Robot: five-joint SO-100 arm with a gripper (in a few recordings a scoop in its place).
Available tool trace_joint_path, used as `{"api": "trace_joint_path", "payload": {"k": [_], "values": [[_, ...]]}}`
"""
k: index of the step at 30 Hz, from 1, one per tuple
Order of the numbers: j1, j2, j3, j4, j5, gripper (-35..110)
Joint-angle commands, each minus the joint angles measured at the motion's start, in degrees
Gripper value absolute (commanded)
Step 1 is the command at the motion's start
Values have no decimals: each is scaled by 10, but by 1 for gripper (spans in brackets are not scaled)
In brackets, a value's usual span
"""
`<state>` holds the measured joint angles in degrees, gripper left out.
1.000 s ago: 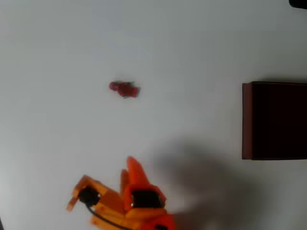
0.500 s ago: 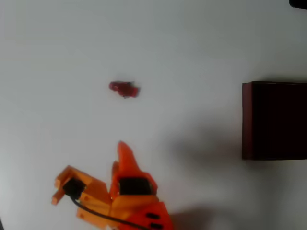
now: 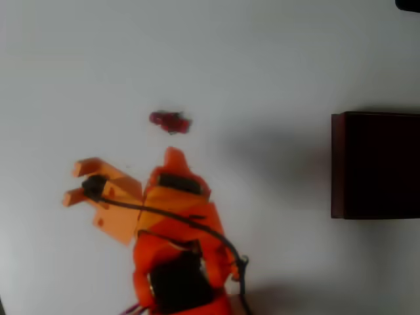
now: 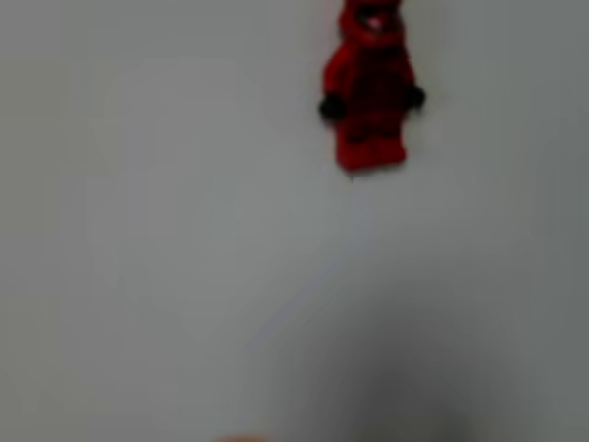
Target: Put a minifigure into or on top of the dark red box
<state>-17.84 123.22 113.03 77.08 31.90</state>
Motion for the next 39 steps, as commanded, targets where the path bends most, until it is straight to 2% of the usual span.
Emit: {"api": "trace_joint_path", "payload": {"k": [1, 13, 21, 28, 39], "values": [[4, -45, -32, -21, 27, 21], [11, -276, -137, -46, -1, 21], [23, -335, -196, -33, -15, 20], [13, -450, -315, 26, -15, 20], [7, -493, -345, 38, 3, 20]]}}
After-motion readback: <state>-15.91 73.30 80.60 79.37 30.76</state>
